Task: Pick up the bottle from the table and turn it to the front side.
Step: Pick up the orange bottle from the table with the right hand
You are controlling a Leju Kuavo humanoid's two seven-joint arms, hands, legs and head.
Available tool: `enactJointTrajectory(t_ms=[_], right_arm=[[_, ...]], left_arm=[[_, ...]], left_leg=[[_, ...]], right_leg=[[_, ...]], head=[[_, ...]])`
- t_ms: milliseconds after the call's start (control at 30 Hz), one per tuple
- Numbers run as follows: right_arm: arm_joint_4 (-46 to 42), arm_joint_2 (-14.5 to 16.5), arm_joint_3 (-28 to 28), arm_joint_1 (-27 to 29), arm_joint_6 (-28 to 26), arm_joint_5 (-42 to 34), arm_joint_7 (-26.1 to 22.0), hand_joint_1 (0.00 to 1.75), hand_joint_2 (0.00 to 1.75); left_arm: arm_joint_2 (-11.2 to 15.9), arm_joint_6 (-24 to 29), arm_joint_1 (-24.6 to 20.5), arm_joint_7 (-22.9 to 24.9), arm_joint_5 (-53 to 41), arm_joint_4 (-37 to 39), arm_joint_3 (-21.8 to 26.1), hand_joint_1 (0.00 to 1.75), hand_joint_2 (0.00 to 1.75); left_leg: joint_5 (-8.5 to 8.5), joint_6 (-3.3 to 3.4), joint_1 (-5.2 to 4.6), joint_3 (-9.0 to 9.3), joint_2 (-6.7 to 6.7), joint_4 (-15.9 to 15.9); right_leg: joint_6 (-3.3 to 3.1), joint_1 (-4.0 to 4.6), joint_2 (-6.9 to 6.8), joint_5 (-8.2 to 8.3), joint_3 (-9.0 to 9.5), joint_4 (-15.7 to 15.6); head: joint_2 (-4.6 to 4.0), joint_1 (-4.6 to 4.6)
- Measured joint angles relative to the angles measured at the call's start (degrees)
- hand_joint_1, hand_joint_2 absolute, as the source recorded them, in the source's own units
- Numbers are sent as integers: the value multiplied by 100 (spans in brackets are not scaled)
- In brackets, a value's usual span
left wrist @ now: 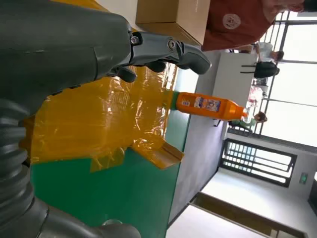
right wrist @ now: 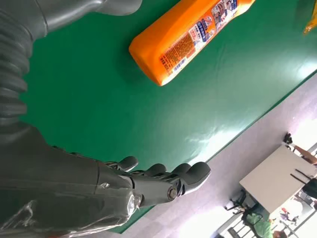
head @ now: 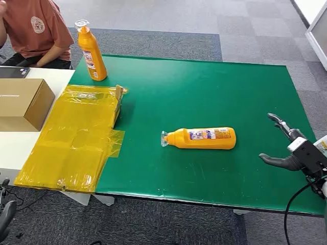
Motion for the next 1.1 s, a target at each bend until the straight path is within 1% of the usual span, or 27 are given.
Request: enactJointTrajectory(t_ms=[1100], right_arm=[[135,16,29,23,-42,15,-87,0,175]], left_arm=[[35,-115,-21,15,-81,0,26,0,175]], left_leg=[[-2,-1,0,1,0,0]], right_leg=[[1,0,0,-1,0,0]], head=[[0,-1]])
